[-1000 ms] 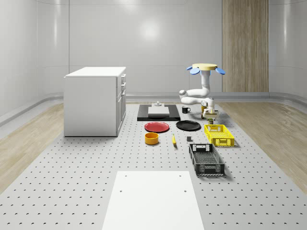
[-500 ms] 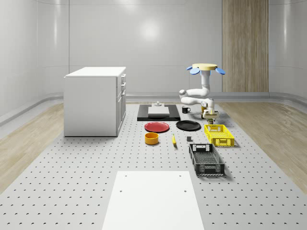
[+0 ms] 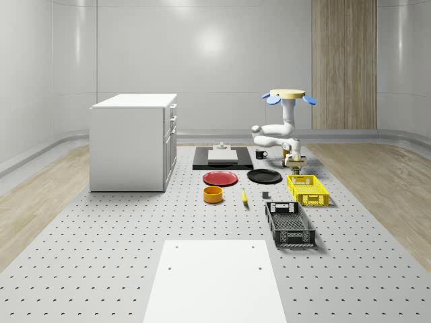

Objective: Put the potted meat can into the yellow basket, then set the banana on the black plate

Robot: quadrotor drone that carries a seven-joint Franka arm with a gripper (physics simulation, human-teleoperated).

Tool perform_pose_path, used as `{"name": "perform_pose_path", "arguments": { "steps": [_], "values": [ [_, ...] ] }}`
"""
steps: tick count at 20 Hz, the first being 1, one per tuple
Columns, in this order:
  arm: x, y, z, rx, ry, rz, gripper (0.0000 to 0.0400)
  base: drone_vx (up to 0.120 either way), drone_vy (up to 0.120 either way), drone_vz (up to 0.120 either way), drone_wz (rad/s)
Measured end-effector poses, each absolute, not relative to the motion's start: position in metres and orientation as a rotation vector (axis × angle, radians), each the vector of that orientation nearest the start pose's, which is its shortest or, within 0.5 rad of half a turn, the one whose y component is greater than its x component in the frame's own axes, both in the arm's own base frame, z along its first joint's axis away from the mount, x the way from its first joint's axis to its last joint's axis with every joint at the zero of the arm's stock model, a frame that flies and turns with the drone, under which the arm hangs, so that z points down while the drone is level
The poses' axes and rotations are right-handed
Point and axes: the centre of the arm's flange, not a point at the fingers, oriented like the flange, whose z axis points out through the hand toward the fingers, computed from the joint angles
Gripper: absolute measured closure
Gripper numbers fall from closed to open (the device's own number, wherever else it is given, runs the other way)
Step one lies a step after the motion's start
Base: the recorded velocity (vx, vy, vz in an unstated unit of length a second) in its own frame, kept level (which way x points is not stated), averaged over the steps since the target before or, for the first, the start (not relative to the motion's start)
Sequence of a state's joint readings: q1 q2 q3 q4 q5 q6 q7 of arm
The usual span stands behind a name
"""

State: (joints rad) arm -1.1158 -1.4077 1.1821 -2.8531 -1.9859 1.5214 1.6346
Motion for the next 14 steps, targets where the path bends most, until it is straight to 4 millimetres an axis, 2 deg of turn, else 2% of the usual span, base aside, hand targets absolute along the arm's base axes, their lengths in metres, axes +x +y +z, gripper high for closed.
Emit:
{"name": "perform_pose_path", "arguments": {
  "steps": [9,14],
  "values": [
    [0.303,0.004,0.532,-0.003,0.001,0.788,0.0113,0.000,0.000,0.000,0.000],
    [0.303,0.004,0.515,-0.004,0.002,0.792,0.0113,0.000,0.000,0.104,0.000]
  ]
}}
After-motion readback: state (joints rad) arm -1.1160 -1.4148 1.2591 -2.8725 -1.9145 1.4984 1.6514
